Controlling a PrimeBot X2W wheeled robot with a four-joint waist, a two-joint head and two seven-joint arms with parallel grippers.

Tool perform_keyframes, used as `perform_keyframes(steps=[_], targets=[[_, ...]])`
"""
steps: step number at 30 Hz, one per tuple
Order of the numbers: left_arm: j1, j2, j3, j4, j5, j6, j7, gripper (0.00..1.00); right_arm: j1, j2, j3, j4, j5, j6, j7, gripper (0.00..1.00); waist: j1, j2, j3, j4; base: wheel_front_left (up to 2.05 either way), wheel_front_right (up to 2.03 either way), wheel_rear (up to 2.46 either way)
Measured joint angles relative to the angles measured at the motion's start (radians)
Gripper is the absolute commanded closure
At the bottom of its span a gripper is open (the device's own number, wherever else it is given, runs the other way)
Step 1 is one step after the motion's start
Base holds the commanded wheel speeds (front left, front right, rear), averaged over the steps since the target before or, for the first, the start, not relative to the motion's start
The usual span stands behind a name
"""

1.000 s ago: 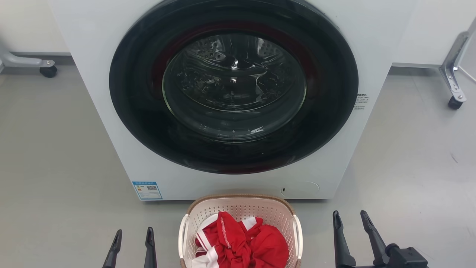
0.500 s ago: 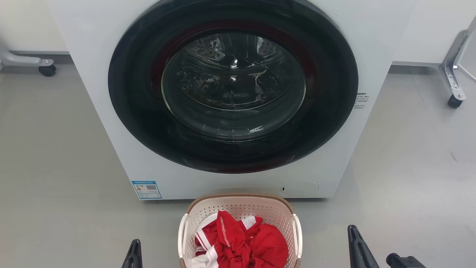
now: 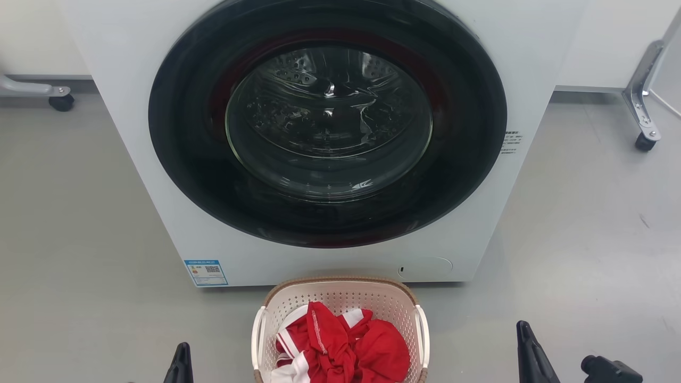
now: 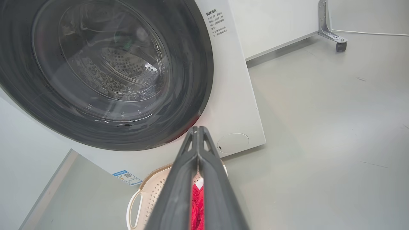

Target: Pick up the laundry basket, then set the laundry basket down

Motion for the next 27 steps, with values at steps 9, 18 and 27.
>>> perform_keyframes(steps=[9,18,27], targets=[[-0.02,-0.007,0.027,0.016,-0.121,-0.018,0.037,1.0,-0.017,0.002,-0.043,0.014,0.125,0.024,0.042,1.0,0.0,0.0,0.0,-0.006,0.0,0.0,0.0],[-0.045,-0.013,0.055,0.034,-0.24,-0.044,0.071,1.0,-0.039,0.003,-0.083,0.028,0.249,0.045,0.076,1.0,0.0,0.0,0.001,-0.013,0.0,0.0,0.0],[-0.07,-0.018,0.079,0.047,-0.339,-0.063,0.103,1.0,-0.048,0.004,-0.118,0.041,0.359,0.067,0.105,1.0,0.0,0.0,0.001,-0.018,0.0,0.0,0.0]])
